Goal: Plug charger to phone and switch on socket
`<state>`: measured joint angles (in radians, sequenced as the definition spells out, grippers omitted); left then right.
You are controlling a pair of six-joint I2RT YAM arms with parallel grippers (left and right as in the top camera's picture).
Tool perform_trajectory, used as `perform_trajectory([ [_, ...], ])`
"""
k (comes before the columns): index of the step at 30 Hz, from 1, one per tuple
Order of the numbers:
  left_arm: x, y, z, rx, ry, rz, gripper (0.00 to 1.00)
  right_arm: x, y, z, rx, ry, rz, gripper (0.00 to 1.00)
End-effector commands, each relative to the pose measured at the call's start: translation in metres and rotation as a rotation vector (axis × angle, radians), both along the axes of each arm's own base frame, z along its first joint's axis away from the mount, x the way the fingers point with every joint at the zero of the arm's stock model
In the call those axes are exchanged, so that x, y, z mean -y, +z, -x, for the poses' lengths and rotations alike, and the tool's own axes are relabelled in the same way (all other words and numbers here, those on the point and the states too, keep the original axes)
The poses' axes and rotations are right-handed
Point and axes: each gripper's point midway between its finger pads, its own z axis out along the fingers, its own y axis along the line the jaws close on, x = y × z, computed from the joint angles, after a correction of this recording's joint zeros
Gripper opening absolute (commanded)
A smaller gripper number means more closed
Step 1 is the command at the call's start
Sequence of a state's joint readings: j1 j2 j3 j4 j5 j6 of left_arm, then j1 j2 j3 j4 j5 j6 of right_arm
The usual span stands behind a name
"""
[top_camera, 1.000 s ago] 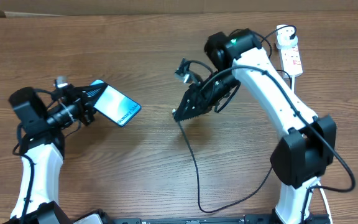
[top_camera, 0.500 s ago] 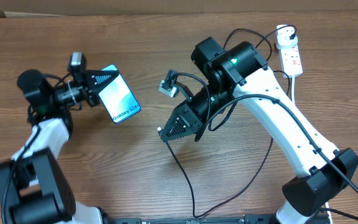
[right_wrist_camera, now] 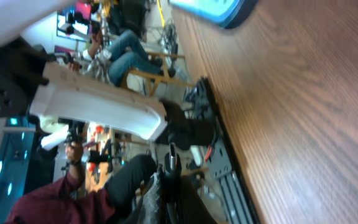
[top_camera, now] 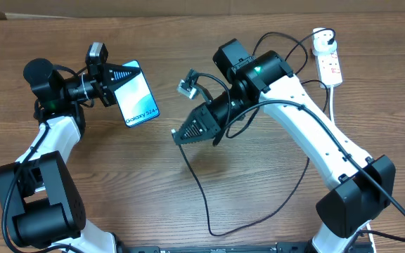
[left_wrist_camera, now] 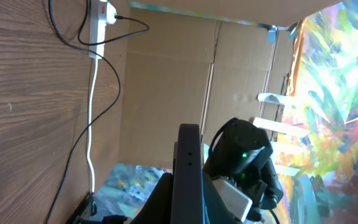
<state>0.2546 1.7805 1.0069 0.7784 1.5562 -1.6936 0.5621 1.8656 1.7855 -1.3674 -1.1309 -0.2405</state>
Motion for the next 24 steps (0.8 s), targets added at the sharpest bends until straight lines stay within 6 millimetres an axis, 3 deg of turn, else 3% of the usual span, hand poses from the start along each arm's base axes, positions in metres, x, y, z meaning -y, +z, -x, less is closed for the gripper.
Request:
perform_trajectory([
  [1,0.006,0.009,0.002,0.022,-0.036,-0.006,0.04,-0.010,0.007,0.003,-0.077,-0.015,-0.010,0.04],
  [11,0.009,0.009,0.003,0.047,-0.045,-0.012,0.04,-0.026,0.002,0.011,-0.134,0.023,-0.034,0.04],
  [18,0.013,0.001,-0.008,-0.152,0.012,0.038,0.04,-0.030,0.009,0.012,-0.215,0.038,-0.090,0.04],
  [24,0.032,-0.002,-0.006,-0.121,-0.022,0.024,0.04,-0.036,0.015,0.005,-0.243,0.020,-0.105,0.04],
])
